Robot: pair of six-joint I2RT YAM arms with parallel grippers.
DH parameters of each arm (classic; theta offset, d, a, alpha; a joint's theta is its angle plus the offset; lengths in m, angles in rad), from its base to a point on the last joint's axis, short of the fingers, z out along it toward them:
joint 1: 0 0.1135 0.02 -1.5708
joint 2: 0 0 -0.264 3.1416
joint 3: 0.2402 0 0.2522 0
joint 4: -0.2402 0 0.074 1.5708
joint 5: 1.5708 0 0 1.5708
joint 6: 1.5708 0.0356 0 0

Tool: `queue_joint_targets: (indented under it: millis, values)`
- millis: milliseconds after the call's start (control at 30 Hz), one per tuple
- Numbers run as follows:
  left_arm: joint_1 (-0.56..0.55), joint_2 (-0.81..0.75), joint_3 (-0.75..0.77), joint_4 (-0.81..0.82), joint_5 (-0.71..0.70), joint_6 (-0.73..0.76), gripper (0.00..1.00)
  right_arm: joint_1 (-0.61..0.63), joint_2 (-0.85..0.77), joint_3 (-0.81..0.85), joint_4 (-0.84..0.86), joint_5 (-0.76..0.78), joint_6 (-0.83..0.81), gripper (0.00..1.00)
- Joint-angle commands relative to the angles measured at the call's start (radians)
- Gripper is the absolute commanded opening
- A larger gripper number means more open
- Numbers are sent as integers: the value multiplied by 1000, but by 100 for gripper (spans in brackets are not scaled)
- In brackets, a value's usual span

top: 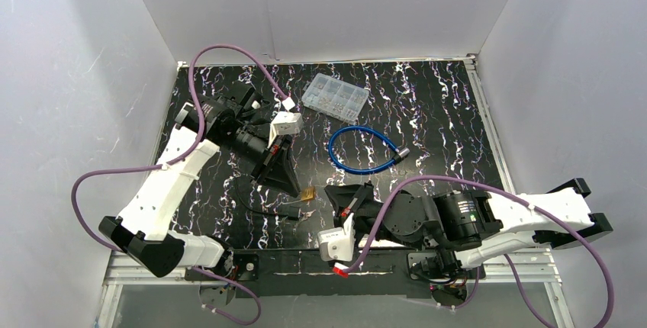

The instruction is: Unlock with the key

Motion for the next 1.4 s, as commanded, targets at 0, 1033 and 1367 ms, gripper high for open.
queue_joint_targets:
  millis: [0, 1033, 1367]
  values:
    - [5, -16, 16, -171, 42, -1, 0, 446, 1, 45, 43, 10, -9, 1]
    - [5, -6, 15, -175, 11, 11, 0, 509, 6, 99, -23, 61, 10, 1]
    - [9, 13, 51, -181, 12, 15, 0, 543, -20, 53, 10, 67, 27, 1]
